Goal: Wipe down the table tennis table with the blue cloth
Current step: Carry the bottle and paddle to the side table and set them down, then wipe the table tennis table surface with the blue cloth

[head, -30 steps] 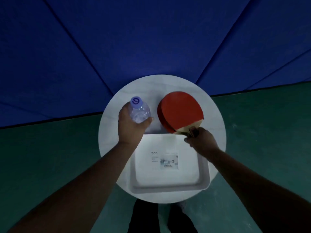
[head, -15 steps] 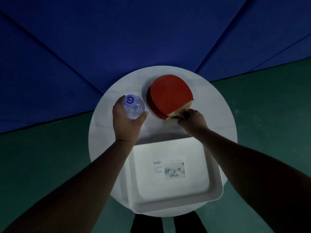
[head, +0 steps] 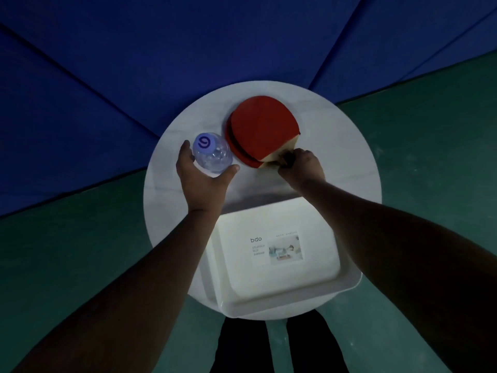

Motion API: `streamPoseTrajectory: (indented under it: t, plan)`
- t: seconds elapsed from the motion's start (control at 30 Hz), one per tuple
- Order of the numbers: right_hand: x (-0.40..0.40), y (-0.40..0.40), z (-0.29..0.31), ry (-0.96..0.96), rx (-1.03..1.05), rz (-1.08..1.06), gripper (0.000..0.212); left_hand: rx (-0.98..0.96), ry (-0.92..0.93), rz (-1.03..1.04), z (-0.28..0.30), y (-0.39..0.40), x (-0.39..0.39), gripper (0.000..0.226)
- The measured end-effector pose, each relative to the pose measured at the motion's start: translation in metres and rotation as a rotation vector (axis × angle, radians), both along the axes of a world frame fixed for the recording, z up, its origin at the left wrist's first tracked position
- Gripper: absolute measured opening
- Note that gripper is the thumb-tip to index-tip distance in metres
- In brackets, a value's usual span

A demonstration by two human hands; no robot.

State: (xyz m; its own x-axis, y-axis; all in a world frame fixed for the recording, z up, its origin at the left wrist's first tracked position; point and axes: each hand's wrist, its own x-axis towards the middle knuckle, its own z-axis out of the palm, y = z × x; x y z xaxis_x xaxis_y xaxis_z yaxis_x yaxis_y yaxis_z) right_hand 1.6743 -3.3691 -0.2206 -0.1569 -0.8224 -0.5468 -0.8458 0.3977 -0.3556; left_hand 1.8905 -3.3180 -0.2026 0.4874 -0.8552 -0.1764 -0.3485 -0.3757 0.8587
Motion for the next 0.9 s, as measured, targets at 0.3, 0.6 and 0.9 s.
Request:
streamPoseTrajectory:
  t: [0.3, 0.6, 0.9]
  plan:
    - [-0.038, 0.064, 0.041, -0.202, -0.079, -0.144, 0.057, 0.296, 0.050, 0.019, 0.021, 0.063, -0.020, 0.095]
    - [-0.122, 0.224, 0.108, -0.333, -0.169, -0.366, 0.059, 0.320, 0.027, -0.344, 0.069, 0.135, -0.105, 0.066]
    - [-0.249, 0.450, 0.166, -0.395, -0.261, -0.645, 0.065, 0.266, -0.042, -0.925, 0.131, 0.252, -0.278, 0.042]
